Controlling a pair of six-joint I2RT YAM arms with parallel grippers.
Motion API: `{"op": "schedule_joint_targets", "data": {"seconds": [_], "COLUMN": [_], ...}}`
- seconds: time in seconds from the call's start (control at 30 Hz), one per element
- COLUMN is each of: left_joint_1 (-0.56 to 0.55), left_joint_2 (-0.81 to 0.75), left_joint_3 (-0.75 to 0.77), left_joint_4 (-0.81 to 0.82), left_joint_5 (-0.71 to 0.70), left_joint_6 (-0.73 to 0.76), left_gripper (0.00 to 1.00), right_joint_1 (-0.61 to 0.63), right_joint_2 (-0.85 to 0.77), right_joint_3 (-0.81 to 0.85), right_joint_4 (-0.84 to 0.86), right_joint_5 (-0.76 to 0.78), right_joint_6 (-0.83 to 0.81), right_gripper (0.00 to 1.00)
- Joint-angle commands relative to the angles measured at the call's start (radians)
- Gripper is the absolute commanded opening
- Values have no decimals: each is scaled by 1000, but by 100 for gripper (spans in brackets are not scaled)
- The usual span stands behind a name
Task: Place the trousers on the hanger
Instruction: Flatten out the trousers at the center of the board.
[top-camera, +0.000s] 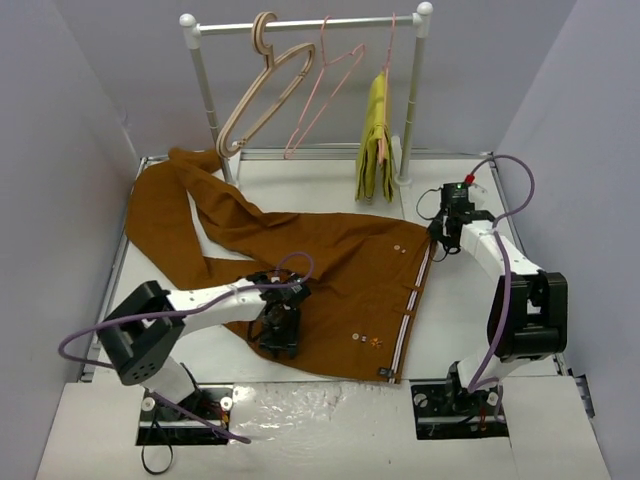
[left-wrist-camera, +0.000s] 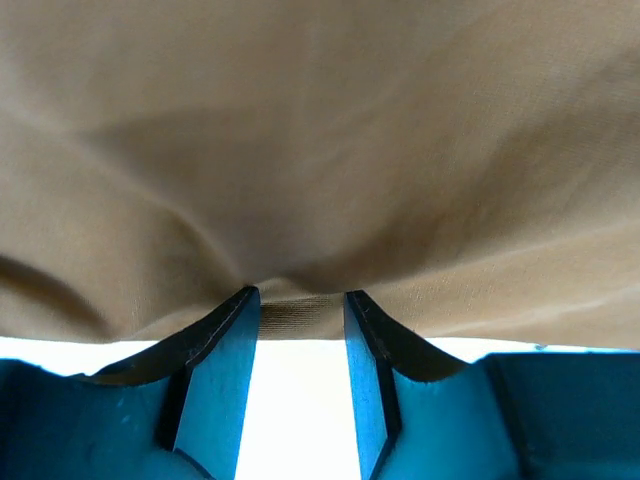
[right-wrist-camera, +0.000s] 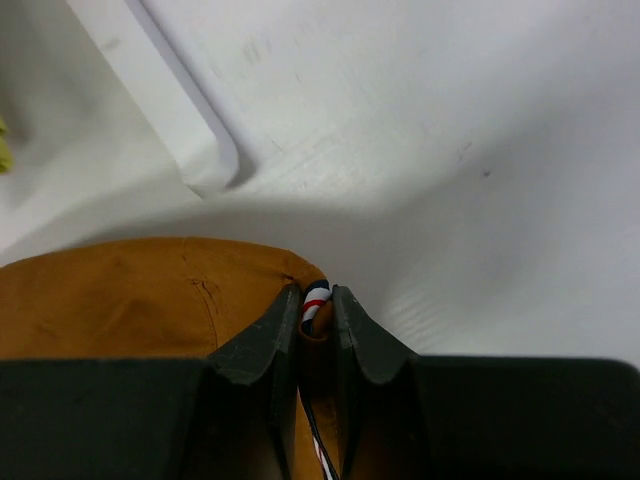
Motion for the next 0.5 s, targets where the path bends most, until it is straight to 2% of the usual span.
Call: {"op": "schedule_joint_targets", "data": {"seconds": [0.0, 0.13, 0.33, 0.43, 0.47], "left_joint_1": [-16, -33, -130, -161, -165], "left_joint_2": [147, 245, 434, 494, 505], "left_joint_3": [20, 164, 576, 733, 767], "left_joint_4": [130, 176, 176, 229, 242], "left_joint_5": [36, 107, 136, 136, 130], "left_joint_6": [61, 44, 0, -69, -97], "left_gripper": [37, 33, 25, 25, 28], "right_joint_1": [-47, -93, -199, -230, -233], "right_joint_2": [-36, -41, -19, -7, -2], "right_joint_3": [119, 199, 324, 387, 405], "right_joint_4": [9, 5, -12, -15, -21], "right_joint_5": [144, 193, 236, 238, 232], "right_joint_6": [-68, -102, -136, -171, -179], "right_gripper": [0, 0, 0, 0, 3]}}
